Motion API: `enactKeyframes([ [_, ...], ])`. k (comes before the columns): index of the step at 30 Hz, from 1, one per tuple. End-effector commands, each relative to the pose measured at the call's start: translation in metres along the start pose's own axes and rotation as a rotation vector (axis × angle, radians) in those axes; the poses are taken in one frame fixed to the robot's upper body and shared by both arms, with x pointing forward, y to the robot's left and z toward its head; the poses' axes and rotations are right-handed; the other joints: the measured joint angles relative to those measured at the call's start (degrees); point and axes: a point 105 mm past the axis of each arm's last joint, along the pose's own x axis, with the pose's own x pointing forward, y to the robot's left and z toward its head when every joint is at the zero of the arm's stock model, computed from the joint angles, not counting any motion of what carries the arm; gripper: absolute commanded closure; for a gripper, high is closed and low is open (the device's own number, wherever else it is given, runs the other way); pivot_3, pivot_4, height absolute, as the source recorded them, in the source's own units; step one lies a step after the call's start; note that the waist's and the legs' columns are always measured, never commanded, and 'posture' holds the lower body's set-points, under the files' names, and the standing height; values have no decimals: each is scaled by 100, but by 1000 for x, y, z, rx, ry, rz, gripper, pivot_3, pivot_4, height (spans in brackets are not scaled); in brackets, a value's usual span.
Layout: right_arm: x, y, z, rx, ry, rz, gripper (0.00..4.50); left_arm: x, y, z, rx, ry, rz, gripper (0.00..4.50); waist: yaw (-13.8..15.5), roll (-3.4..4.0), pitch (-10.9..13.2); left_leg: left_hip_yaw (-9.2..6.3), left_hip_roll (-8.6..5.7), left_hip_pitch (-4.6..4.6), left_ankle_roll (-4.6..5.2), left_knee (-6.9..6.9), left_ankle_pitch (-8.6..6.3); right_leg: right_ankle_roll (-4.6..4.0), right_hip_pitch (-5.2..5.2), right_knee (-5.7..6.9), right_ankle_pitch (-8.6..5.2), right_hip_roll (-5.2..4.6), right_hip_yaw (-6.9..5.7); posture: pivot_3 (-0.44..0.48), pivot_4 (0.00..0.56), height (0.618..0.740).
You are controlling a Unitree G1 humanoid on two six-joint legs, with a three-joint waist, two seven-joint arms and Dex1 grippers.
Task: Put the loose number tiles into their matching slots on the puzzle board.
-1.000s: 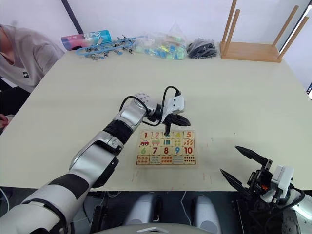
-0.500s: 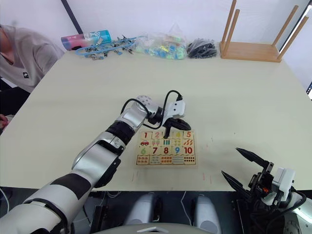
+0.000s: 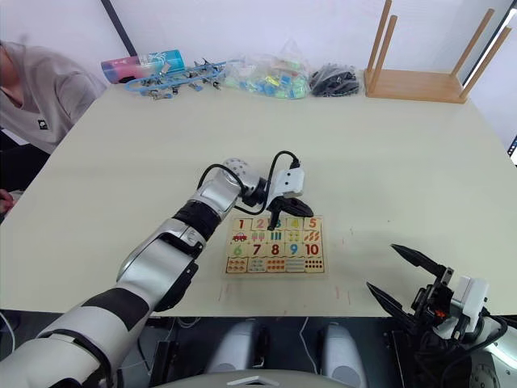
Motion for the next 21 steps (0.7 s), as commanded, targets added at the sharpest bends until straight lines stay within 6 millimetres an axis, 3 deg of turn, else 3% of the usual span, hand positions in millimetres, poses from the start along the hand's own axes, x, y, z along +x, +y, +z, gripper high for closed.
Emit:
enactKeyframes([
  [1,-1,-3,10,-47,-17,-1,0,-2,0,7,37,-20,-3,4487,1,0,0,0,0,0,0,0,0,0,0,0,0,0,0,0,150,737],
  [15,-2,-3,9,-44,-14,-1,0,-1,-2,8,44,-27,-3,4487,0,0,0,1,0,0,0,0,0,0,0,0,0,0,0,0,150,737],
  [21,-3,-4,8,-39,-10,-5,0,-15,8,25,30,-166,75,4487,-1,0,0,-1,0,0,0,0,0,0,0,0,0,0,0,0,150,737],
])
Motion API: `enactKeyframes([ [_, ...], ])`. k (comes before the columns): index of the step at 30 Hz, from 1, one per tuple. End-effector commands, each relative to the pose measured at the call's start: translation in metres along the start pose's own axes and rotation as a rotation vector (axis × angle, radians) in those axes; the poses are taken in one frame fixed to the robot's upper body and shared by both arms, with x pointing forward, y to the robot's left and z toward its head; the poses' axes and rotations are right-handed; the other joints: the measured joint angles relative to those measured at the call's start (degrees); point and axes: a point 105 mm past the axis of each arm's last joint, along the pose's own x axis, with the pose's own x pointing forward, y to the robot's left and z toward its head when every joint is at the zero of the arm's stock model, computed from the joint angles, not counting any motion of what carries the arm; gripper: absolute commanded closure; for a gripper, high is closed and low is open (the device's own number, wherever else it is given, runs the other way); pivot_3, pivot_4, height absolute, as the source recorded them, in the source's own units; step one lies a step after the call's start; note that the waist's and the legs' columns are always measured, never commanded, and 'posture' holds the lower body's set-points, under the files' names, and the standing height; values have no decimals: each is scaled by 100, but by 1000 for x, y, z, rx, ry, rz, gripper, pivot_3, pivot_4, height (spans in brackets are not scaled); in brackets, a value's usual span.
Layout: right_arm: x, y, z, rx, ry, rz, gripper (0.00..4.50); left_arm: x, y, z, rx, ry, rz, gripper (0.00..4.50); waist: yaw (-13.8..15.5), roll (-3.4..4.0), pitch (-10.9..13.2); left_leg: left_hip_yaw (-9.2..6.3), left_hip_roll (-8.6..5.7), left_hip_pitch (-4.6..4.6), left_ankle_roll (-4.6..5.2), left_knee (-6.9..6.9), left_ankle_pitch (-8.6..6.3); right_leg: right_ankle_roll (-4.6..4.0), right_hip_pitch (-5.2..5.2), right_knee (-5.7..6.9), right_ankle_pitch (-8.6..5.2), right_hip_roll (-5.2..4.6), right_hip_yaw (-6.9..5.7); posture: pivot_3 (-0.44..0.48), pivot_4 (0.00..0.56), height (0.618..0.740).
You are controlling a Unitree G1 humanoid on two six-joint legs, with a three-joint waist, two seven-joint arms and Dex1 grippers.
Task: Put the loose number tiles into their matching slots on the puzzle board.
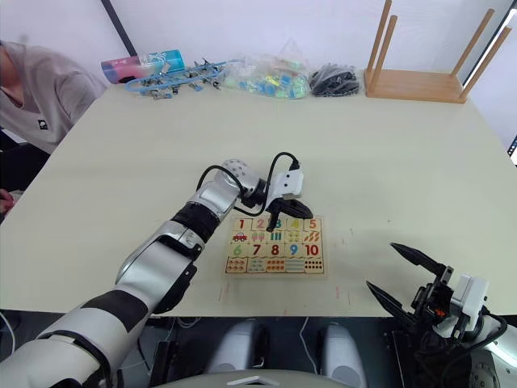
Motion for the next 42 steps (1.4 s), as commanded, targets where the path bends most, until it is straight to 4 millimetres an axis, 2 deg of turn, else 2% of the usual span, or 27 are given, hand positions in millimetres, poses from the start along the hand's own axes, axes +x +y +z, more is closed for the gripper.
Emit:
enactKeyframes([
  [1,-3,-4,8,-37,-12,-6,0,-15,7,26,8,-164,49,4487,-2,0,0,0,0,0,0,0,0,0,0,0,0,0,0,0,150,737],
  [4,-3,-5,8,-35,-12,-7,0,-25,9,31,-14,-227,80,4487,-2,0,0,0,1,0,0,0,0,0,0,0,0,0,0,0,150,737],
  [6,-2,-8,7,-29,-10,-9,0,-40,13,28,-61,-285,152,4487,-5,1,0,1,1,1,0,0,0,0,0,1,0,0,0,0,150,737],
  [8,1,-12,6,-27,-2,-16,0,-57,11,20,-132,-334,211,4487,-32,4,0,2,4,4,0,-1,0,0,0,2,0,1,3,0,150,737],
  [11,0,-15,5,-25,6,-22,0,-72,7,9,-190,-355,280,4487,-37,5,0,0,6,7,-1,-1,0,-1,0,6,0,3,3,0,150,737],
  [19,2,-27,2,-21,18,-15,0,-132,-11,-19,-268,-461,532,4487,-6,5,0,1,5,5,-1,0,1,-1,1,5,1,-5,0,0,150,737],
  [24,0,-34,1,-18,28,-26,0,-151,-30,-32,-298,-455,602,4487,1,7,0,1,7,7,-2,0,1,-1,2,6,1,-6,0,0,150,737],
  [27,-2,-40,0,-17,43,-42,0,-170,-49,-53,-342,-406,711,3864,-29,9,0,3,9,9,-2,0,1,-1,2,6,1,-7,2,0,150,737],
  [31,-6,-44,-1,-13,56,-56,0,-181,-67,-66,-374,-370,768,1831,-12,10,1,4,19,14,-2,-6,1,-2,1,6,1,-8,5,0,150,737],
  [34,-11,-45,-2,-9,71,-69,0,-192,-82,-80,-400,-321,833,598,16,9,1,4,17,12,-1,-6,0,-2,2,5,0,-21,-2,0,150,737],
  [35,-12,-45,-2,-8,74,-70,0,-195,-86,-85,-408,-305,847,36,12,10,1,4,15,12,-1,-6,0,-2,3,5,0,-25,-4,0,150,737],
  [42,-22,-46,-3,-1,93,-115,0,-209,-122,-121,-541,-171,945,36,-9,11,1,7,18,15,-1,-10,-1,-3,2,3,0,-26,-2,0,150,737],
])
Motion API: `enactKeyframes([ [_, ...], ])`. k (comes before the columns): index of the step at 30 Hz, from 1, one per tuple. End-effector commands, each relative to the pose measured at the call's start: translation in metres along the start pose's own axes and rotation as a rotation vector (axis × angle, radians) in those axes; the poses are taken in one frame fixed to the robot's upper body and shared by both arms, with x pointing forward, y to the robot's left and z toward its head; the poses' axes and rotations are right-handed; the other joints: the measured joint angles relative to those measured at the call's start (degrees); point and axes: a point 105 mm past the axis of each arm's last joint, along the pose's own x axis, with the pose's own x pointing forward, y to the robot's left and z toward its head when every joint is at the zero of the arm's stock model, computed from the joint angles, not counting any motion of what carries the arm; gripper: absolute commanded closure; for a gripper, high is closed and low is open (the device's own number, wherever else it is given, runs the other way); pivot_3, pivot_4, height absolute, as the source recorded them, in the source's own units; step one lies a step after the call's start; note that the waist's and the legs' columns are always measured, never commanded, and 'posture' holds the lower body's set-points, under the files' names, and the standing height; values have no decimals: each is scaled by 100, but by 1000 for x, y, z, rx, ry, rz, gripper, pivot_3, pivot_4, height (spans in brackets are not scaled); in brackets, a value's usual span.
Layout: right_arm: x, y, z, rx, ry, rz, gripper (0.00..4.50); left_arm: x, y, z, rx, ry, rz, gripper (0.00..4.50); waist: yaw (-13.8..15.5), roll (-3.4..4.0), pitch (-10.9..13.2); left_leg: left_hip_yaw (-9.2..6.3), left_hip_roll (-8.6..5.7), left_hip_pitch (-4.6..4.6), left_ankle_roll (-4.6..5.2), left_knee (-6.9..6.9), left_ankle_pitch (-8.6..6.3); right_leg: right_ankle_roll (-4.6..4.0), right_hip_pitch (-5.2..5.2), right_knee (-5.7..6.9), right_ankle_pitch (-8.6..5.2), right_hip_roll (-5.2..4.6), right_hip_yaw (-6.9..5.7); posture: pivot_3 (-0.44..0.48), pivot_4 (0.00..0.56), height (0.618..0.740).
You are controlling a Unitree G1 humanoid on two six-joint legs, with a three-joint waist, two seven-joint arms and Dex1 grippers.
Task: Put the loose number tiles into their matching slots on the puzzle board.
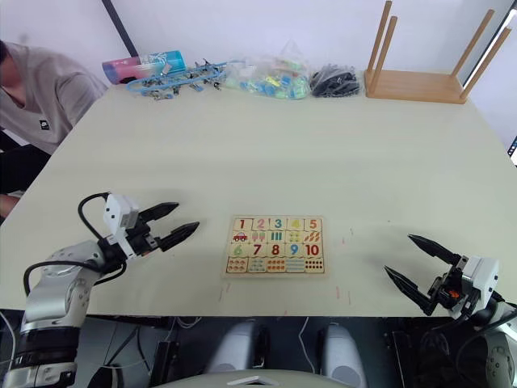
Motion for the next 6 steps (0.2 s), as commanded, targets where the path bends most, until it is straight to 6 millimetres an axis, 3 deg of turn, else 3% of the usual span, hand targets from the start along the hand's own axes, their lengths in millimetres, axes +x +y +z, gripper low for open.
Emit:
enactKeyframes([
  [1,-8,-5,6,-21,3,-38,0,-17,7,1,29,12,80,36,-1,0,0,1,0,1,0,-3,0,0,0,0,0,-1,0,0,150,737],
  [6,-13,-3,4,-9,15,-51,0,-29,6,-5,25,27,116,36,5,1,0,2,-2,2,0,-11,0,-20,-1,-2,-11,-10,-3,0,150,737],
])
